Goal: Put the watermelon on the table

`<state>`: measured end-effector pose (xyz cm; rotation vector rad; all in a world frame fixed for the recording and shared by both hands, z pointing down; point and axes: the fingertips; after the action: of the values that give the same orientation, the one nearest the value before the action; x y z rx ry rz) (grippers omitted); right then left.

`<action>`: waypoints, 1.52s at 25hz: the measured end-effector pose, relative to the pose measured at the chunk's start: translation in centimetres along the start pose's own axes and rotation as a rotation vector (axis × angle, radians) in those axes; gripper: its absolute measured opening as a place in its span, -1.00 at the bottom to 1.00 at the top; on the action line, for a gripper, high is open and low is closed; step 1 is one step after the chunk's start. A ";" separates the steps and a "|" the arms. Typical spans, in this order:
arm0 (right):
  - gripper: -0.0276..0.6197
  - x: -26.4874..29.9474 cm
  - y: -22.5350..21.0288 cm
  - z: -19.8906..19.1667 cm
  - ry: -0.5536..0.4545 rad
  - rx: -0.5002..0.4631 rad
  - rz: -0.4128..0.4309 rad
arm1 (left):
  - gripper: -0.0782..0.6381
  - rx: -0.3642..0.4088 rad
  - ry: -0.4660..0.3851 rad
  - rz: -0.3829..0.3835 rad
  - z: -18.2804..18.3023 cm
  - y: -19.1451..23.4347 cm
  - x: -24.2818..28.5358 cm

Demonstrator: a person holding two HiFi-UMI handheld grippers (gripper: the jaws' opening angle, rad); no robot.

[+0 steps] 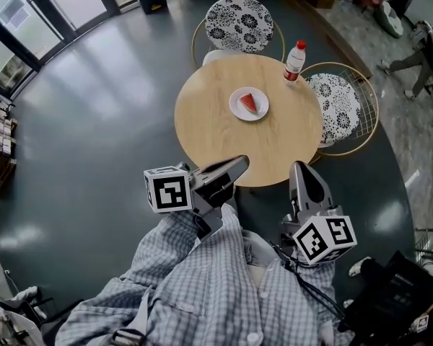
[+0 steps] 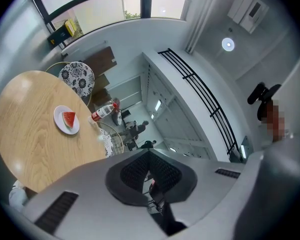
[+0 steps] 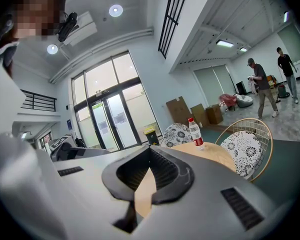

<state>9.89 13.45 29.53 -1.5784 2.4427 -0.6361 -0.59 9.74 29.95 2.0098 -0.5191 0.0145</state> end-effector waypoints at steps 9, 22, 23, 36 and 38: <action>-0.89 0.0 0.4 0.2 0.002 -0.004 0.002 | -0.76 0.004 0.016 -0.010 -0.4 -0.1 0.2; -0.89 1.0 1.0 0.1 0.018 -0.003 0.022 | -0.76 0.025 0.016 -0.004 0.1 -0.4 -0.4; -0.89 1.1 1.1 0.1 0.019 -0.003 0.023 | -0.76 0.025 0.016 -0.004 0.1 -0.4 -0.5; -0.89 1.4 0.9 -0.4 0.036 0.008 0.024 | -0.76 0.022 0.020 -0.002 0.2 -0.1 -0.4; -0.89 1.4 1.0 -0.6 0.036 0.008 0.028 | -0.76 0.017 0.020 0.000 0.1 0.0 -0.4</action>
<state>8.26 12.72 29.76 -1.5405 2.4806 -0.6747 -1.00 9.81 29.77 2.0244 -0.5072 0.0394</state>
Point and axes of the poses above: the fingertips, and each gripper's own axes: x forward along the fingers, y to its left, z out of its top, and after that the axes turned 15 degrees about z, right-handed
